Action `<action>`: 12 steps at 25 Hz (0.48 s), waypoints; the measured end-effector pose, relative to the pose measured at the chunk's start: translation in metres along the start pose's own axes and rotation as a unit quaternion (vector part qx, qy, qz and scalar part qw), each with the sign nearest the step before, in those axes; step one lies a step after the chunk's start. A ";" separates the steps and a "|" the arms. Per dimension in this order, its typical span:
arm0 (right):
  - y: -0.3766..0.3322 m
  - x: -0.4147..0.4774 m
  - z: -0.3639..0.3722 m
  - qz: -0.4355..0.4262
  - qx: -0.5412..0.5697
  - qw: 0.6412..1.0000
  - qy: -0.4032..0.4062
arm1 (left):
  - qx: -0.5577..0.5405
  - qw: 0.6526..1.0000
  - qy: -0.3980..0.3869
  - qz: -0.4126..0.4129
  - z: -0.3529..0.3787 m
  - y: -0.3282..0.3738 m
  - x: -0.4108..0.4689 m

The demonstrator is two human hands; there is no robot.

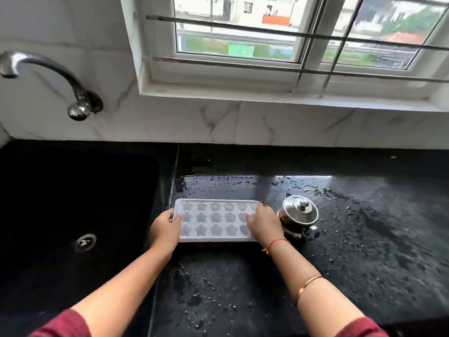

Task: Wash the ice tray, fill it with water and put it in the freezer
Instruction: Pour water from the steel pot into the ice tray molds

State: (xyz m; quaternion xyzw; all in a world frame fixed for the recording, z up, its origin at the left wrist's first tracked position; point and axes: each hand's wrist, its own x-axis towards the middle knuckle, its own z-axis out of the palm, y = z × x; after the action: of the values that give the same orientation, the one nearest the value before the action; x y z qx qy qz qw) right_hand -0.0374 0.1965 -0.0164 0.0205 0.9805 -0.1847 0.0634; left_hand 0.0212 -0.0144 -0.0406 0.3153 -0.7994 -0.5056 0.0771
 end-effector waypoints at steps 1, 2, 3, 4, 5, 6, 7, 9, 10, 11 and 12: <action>0.003 0.001 0.001 -0.012 -0.021 1.000 0.002 | 0.000 1.000 0.015 -0.003 0.003 0.001 -0.002; 0.006 0.001 0.002 -0.025 -0.045 0.999 0.009 | 0.000 1.000 0.027 -0.005 0.006 0.002 -0.005; 0.008 0.001 0.002 -0.042 -0.073 0.996 0.017 | 0.001 0.999 0.038 -0.006 0.010 0.003 -0.008; 0.010 0.001 0.002 -0.065 -0.095 0.993 0.025 | 0.003 0.999 0.046 -0.004 0.014 0.004 -0.011; 0.011 0.000 0.001 -0.088 -0.104 0.990 0.032 | 0.005 0.998 0.056 -0.004 0.018 0.004 -0.013; 0.011 -0.001 -0.001 -0.110 -0.100 0.988 0.046 | 0.008 0.998 0.064 -0.006 0.020 0.005 -0.013; 0.011 -0.002 -0.005 -0.139 -0.084 0.984 0.073 | 0.014 0.997 0.072 -0.008 0.023 0.004 -0.013; 0.014 -0.004 -0.016 -0.198 -0.047 0.967 0.155 | 0.027 0.996 0.081 -0.011 0.030 0.005 -0.014; 0.017 -0.004 -0.025 -0.213 -0.025 0.956 0.198 | 0.034 0.996 0.085 -0.012 0.032 0.005 -0.014; 0.021 -0.004 -0.033 -0.216 -0.016 0.947 0.238 | 0.041 0.995 0.089 -0.013 0.034 0.006 -0.014; 0.026 -0.003 -0.041 -0.210 -0.020 0.939 0.270 | 0.046 0.995 0.092 -0.016 0.035 0.006 -0.015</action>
State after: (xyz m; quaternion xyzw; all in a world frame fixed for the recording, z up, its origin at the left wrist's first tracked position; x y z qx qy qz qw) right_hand -0.0375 0.2357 0.0120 -0.1379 0.9463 -0.1612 -0.2439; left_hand 0.0147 0.0230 -0.0493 0.3765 -0.8061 -0.4383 0.1278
